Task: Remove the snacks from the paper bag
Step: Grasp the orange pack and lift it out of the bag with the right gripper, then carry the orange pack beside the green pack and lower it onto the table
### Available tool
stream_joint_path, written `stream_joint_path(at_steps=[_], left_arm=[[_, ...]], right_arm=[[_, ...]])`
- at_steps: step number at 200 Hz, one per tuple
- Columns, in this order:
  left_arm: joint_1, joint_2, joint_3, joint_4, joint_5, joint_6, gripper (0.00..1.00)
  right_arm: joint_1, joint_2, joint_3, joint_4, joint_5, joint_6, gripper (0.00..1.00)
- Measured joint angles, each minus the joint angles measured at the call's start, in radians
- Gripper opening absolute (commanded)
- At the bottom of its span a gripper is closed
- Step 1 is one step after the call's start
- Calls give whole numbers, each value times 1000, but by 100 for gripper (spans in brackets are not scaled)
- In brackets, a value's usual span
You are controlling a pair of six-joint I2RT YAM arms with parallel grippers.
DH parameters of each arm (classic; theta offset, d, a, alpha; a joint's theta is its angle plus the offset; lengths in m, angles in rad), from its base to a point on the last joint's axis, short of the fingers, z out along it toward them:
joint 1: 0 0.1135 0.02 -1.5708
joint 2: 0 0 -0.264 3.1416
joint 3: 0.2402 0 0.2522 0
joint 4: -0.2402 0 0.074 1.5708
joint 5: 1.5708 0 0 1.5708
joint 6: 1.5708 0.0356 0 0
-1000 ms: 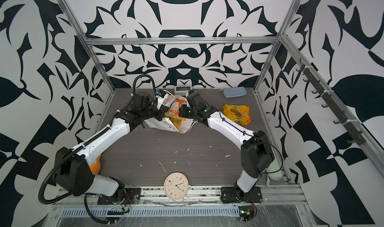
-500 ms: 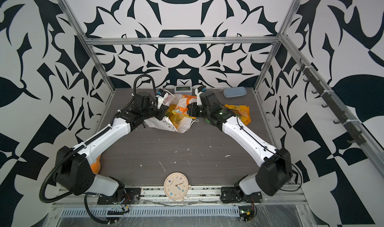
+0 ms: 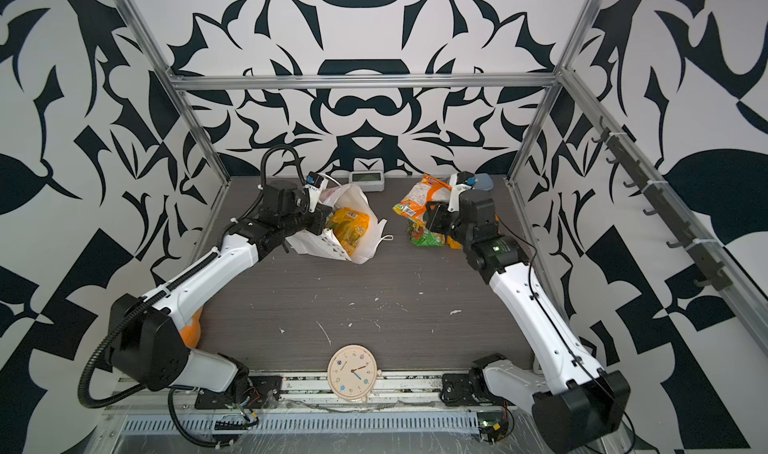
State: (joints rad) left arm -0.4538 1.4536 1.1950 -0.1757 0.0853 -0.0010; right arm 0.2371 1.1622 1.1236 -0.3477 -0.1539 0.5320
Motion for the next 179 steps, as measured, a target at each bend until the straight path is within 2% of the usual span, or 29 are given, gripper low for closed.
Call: stream_joint_path(at_steps=[33, 76, 119, 164, 179], left_arm=[[26, -24, 0, -3, -13, -30, 0], [36, -37, 0, -19, -19, -45, 0], [36, -41, 0, -27, -18, -53, 0], [36, -41, 0, -27, -17, -56, 0], [36, -41, 0, -27, -15, -59, 0]], right_arm=[[-72, 206, 51, -48, -87, -72, 0], [-51, 509, 208, -97, -201, -261, 0], [21, 725, 380, -132, -151, -343, 0], [60, 851, 438, -124, -78, -329, 0], [61, 871, 448, -121, -55, -323, 4]])
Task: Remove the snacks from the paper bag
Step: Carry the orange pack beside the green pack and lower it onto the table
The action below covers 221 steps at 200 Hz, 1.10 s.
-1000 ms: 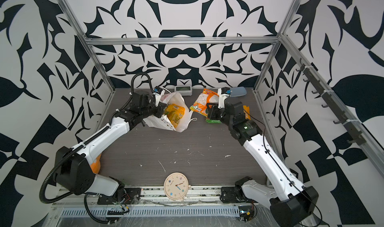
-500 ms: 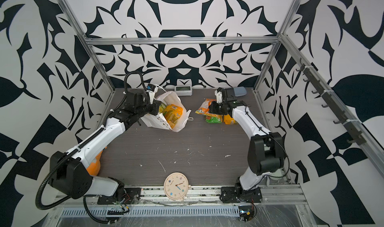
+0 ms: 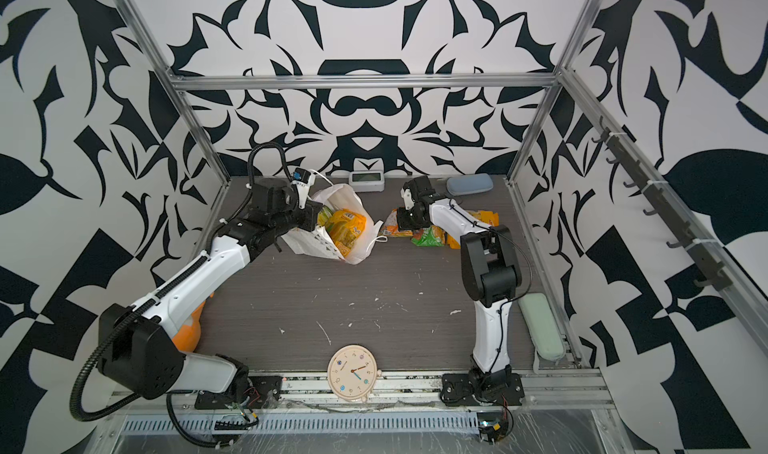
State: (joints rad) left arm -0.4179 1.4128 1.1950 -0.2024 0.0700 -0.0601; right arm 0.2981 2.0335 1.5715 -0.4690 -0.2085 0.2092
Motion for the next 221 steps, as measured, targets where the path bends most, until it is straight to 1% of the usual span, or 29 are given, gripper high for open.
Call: stream_joint_path(at_steps=[44, 91, 116, 131, 145, 180, 221], left_arm=[[0, 0, 0, 1, 2, -7, 0], [0, 2, 0, 4, 2, -23, 0], [0, 2, -3, 10, 2, -27, 0], [0, 2, -3, 12, 2, -28, 0], [0, 2, -3, 12, 2, -29, 0], [0, 2, -6, 19, 2, -29, 0], [0, 10, -6, 33, 0, -31, 0]], right_arm=[[0, 44, 31, 16, 34, 2, 12], [0, 51, 32, 30, 64, 4, 29], [0, 50, 32, 31, 82, 0, 36], [0, 47, 32, 29, 100, 3, 38], [0, 35, 32, 24, 115, 10, 44], [6, -35, 37, 2, 151, 19, 46], [37, -99, 106, -42, 203, 14, 47]])
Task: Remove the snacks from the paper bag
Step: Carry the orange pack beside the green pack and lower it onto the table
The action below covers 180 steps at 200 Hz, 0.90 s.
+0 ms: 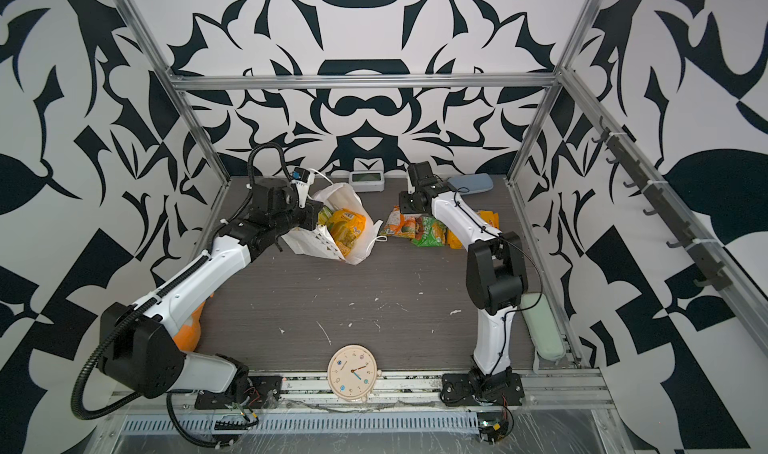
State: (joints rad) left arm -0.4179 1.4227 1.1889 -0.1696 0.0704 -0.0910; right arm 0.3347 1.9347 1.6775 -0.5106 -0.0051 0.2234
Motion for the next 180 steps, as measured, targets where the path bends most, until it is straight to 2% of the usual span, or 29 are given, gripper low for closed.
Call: stream_joint_path(at_steps=[68, 148, 180], left_arm=[[0, 29, 0, 47, 9, -26, 0], [0, 24, -4, 45, 24, -36, 0], [1, 3, -23, 41, 24, -36, 0]], right_arm=[[20, -14, 23, -50, 85, -21, 51], [51, -14, 86, -106, 90, -20, 51], [64, -13, 89, -117, 59, -15, 46]])
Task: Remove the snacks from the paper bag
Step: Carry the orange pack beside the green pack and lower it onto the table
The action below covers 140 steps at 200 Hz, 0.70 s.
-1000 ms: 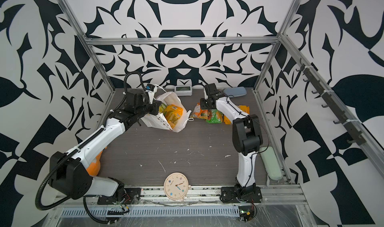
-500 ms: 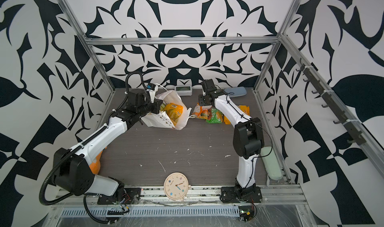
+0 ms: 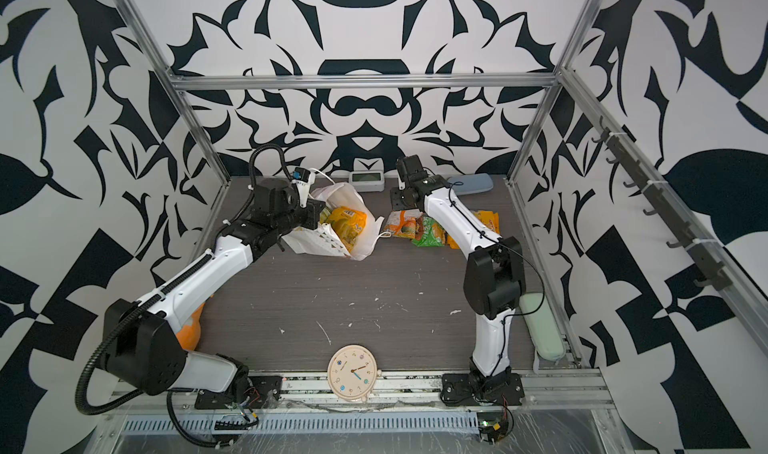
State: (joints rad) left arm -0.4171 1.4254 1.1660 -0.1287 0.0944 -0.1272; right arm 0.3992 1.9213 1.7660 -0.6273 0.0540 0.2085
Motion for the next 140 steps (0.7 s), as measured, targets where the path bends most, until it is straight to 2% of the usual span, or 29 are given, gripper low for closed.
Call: stream_joint_path(at_steps=[35, 67, 83, 105, 140], left_arm=[[0, -13, -8, -9, 0, 0, 0], [0, -24, -16, -10, -2, 0, 0], [0, -29, -22, -10, -2, 0, 0], [0, -30, -22, -12, -2, 0, 0], [0, -30, -22, -14, -2, 0, 0]], right_arm=[[11, 10, 20, 0, -42, 12, 33], [19, 51, 67, 10, -62, 26, 29], [22, 88, 90, 12, -52, 44, 35], [22, 133, 93, 0, 19, 80, 47], [-10, 190, 95, -50, 95, 118, 50]])
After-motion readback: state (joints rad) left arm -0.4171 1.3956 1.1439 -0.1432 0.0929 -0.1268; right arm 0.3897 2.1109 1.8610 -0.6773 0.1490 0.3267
